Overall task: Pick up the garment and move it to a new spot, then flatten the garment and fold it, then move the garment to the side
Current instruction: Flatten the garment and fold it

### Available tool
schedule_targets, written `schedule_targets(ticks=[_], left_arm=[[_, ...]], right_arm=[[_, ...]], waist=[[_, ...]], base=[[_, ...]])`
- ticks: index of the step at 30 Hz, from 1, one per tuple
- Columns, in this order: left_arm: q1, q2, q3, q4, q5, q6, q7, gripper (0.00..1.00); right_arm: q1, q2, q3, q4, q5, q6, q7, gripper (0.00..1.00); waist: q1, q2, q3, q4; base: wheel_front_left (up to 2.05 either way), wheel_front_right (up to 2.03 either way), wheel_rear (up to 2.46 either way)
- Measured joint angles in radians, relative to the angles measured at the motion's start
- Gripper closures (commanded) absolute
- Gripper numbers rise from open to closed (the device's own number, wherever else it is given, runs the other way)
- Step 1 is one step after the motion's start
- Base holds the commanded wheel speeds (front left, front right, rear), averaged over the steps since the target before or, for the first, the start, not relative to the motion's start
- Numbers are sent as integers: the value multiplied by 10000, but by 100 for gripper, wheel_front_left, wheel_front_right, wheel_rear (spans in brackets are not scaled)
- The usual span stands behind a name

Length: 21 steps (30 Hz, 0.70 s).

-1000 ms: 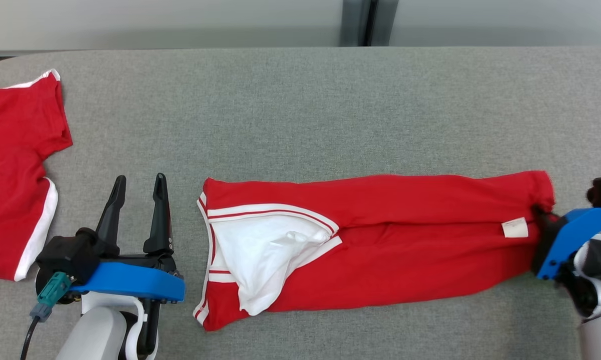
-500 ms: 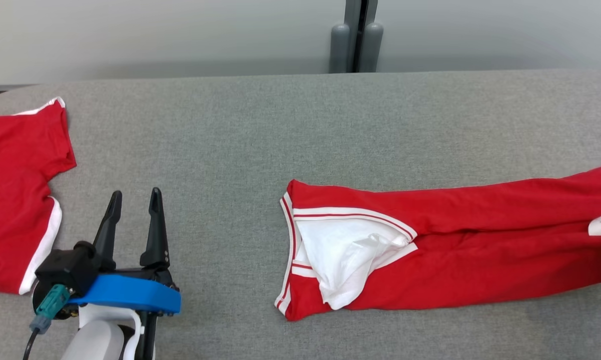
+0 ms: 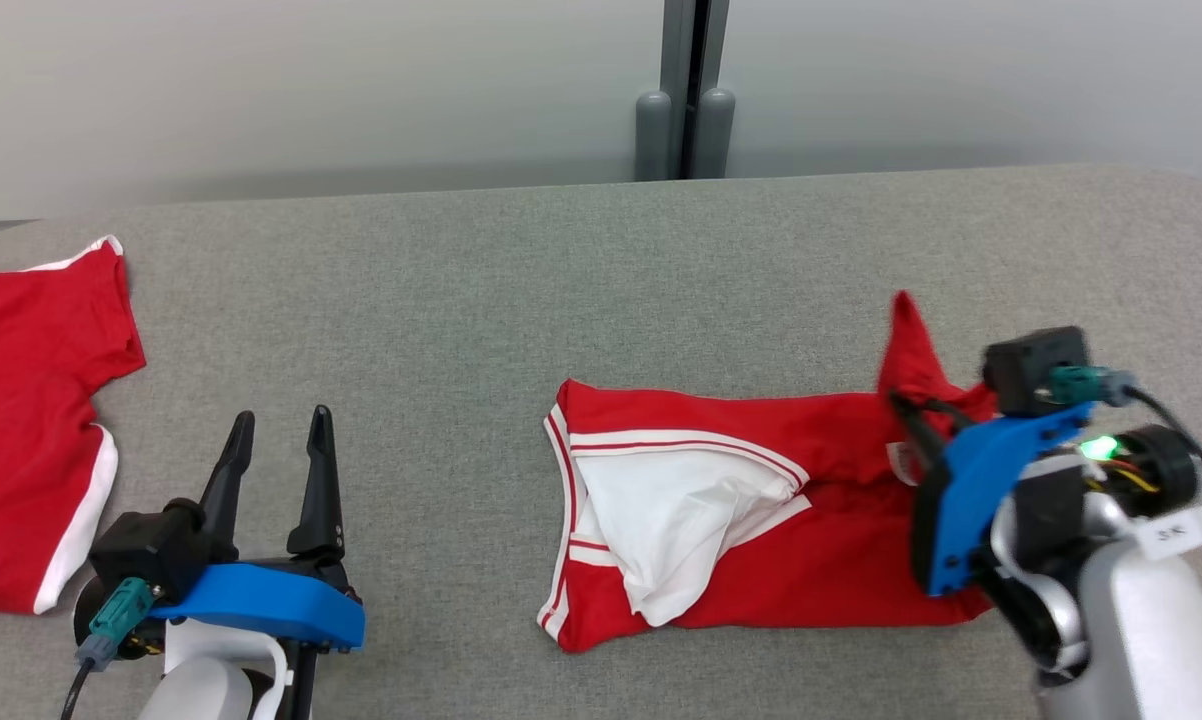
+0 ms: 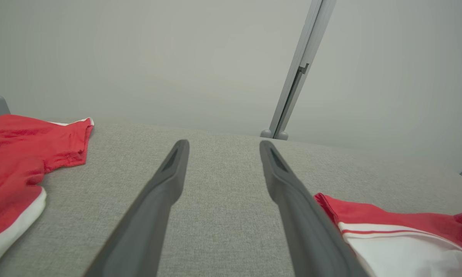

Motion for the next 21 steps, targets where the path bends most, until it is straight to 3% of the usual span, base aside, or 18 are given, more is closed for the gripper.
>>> schedule_targets(ticks=[5,10,18,19,20,21], left_arm=[[-14,105,-188,38,169,42,77,0],[-202,125,-397,29,290,4,205,0],[-655,-115,-848,221,433,-196,293,0],[-666,-155,-880,265,433,-222,291,0],[-684,-174,-897,311,433,-226,291,0],[-713,-186,-909,345,431,-238,282,0]], right_arm=[[-546,508,1998,752,226,2,-504,100],[-1076,677,3315,1942,675,0,-1041,100],[-2052,713,4314,4065,1816,0,-2228,100],[-2139,711,4385,4341,1973,0,-2339,71],[-2216,708,4487,4577,2094,0,-2439,0],[-2287,702,4602,4746,2243,0,-2623,0]], waist=[[0,0,12,130],[0,0,77,351],[1,0,260,901],[0,0,286,947],[0,0,312,977],[1,0,337,1003]], base=[[0,0,0],[0,0,0],[0,0,0],[0,0,0],[0,0,0],[0,0,0]])
